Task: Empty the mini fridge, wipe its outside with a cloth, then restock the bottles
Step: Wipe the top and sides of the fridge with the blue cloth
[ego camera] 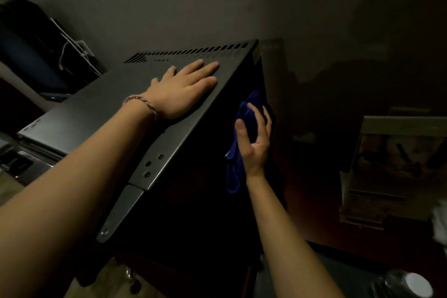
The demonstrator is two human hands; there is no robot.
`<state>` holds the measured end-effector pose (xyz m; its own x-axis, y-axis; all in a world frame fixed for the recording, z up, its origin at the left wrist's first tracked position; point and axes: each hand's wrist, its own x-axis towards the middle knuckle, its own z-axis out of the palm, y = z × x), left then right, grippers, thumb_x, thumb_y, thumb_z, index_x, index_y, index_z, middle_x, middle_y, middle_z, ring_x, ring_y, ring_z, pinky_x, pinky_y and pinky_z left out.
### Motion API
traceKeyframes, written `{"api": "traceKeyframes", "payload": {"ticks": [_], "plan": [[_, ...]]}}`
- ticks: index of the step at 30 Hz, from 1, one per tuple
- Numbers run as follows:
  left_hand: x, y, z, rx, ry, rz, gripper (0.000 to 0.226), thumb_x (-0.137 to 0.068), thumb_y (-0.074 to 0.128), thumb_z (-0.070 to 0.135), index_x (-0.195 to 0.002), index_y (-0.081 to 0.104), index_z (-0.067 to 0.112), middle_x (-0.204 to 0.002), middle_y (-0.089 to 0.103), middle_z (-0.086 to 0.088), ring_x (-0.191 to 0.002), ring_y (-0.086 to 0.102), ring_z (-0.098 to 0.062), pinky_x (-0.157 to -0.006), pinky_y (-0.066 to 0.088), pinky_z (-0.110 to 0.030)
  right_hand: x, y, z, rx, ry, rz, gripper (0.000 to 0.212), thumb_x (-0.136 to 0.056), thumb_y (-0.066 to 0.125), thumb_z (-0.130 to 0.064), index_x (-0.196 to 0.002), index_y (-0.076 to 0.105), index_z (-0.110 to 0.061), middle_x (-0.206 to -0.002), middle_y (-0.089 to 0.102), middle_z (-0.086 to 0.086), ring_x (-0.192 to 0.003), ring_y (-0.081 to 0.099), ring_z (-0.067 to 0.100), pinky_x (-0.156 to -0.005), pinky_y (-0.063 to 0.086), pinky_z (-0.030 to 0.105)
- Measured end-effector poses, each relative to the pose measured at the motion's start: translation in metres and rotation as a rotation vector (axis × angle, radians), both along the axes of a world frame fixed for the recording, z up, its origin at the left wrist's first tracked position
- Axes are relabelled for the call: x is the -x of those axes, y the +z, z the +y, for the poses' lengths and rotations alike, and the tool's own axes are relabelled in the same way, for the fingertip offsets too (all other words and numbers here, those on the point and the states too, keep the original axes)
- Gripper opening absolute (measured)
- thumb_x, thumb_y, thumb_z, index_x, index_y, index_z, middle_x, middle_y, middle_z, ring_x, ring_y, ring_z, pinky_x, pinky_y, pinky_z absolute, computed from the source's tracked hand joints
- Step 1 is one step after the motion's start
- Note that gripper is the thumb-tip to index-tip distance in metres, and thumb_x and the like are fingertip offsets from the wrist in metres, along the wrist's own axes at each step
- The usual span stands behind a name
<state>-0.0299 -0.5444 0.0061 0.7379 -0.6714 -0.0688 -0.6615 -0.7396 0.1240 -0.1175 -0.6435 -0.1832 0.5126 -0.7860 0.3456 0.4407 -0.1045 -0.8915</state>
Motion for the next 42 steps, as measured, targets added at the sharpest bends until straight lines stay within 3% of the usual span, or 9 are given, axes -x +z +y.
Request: {"api": "traceKeyframes", "payload": {"ticks": [3,7,9,13,20,28,32,37,42], "plan": [[-0.003,-0.001,0.001,0.01,-0.011,-0.007,0.076,-0.068,0.004,0.088,-0.141,0.007,0.07,-0.163,0.003,0.025,-0.153,0.002,-0.027,-0.117,0.002,-0.065,-0.014,-0.013,-0.023,-0.115,0.031,0.082,0.037,-0.095,0.064,-0.035,-0.13,0.058,-0.027,-0.151,0.04,0.01,-0.138,0.037,0.013,-0.098,0.024,-0.002],[-0.003,0.0,0.002,0.017,-0.025,0.004,0.07,-0.07,0.004,0.089,-0.138,0.004,0.074,-0.162,0.002,0.026,-0.153,0.002,-0.026,-0.117,0.003,-0.065,-0.01,-0.045,-0.025,-0.277,0.079,0.239,0.066,-0.088,0.058,-0.061,-0.14,0.054,-0.02,-0.15,0.041,0.009,-0.141,0.038,0.023,-0.111,0.027,0.023],[-0.001,0.001,0.002,0.01,-0.016,0.003,0.068,-0.074,0.006,0.086,-0.14,0.005,0.071,-0.162,0.002,0.026,-0.153,0.001,-0.028,-0.117,0.002,-0.065,0.0,-0.049,-0.006,-0.267,0.036,0.254,0.071,-0.083,0.053,-0.063,-0.139,0.054,-0.02,-0.151,0.04,0.009,-0.141,0.037,0.02,-0.111,0.025,0.021],[0.006,0.002,0.0,0.013,0.015,-0.01,0.065,-0.08,0.01,0.076,-0.144,0.008,0.066,-0.162,0.002,0.026,-0.152,0.0,-0.031,-0.116,0.002,-0.065,0.013,-0.014,0.019,-0.068,-0.033,0.076,0.047,-0.087,0.052,-0.061,-0.127,0.057,-0.039,-0.148,0.042,0.002,-0.134,0.035,-0.008,-0.108,0.025,0.009],[0.008,0.003,-0.001,-0.003,0.027,-0.023,0.067,-0.078,0.01,0.076,-0.144,0.008,0.066,-0.163,0.002,0.024,-0.152,0.001,-0.031,-0.117,0.004,-0.064,-0.017,0.071,-0.007,0.104,-0.077,-0.125,0.04,-0.091,0.059,-0.049,-0.128,0.062,-0.033,-0.149,0.043,0.006,-0.143,0.036,0.018,-0.116,0.033,0.035],[0.011,0.004,-0.003,-0.028,0.022,-0.014,0.067,-0.079,0.007,0.075,-0.145,0.005,0.065,-0.163,-0.002,0.023,-0.152,-0.002,-0.031,-0.118,0.001,-0.063,-0.049,0.08,-0.052,0.024,-0.026,-0.094,0.041,-0.09,0.064,-0.043,-0.127,0.064,-0.027,-0.147,0.046,0.007,-0.139,0.039,0.015,-0.112,0.033,0.022],[0.01,0.004,-0.001,-0.018,0.008,-0.011,0.067,-0.079,0.007,0.076,-0.145,0.006,0.066,-0.163,-0.001,0.025,-0.152,-0.003,-0.03,-0.118,0.001,-0.063,-0.057,0.061,-0.067,-0.051,0.004,-0.009,0.043,-0.094,0.064,-0.04,-0.133,0.06,-0.02,-0.148,0.045,0.005,-0.139,0.038,0.016,-0.113,0.031,0.024],[0.01,0.004,0.0,0.003,0.005,-0.008,0.068,-0.079,0.008,0.078,-0.146,0.007,0.065,-0.162,0.0,0.026,-0.152,-0.003,-0.029,-0.118,0.0,-0.062,-0.053,-0.006,-0.074,-0.134,0.015,0.138,0.044,-0.099,0.058,-0.035,-0.138,0.056,-0.015,-0.143,0.047,0.003,-0.134,0.043,0.015,-0.101,0.028,0.008],[-0.001,-0.001,0.002,0.019,-0.031,-0.013,0.073,-0.07,0.006,0.091,-0.14,0.006,0.072,-0.162,0.002,0.028,-0.153,-0.001,-0.025,-0.119,0.001,-0.062,-0.041,-0.076,-0.067,-0.316,0.117,0.329,0.053,-0.099,0.053,-0.045,-0.144,0.049,-0.019,-0.148,0.043,0.007,-0.138,0.041,0.024,-0.116,0.031,0.036]]}}
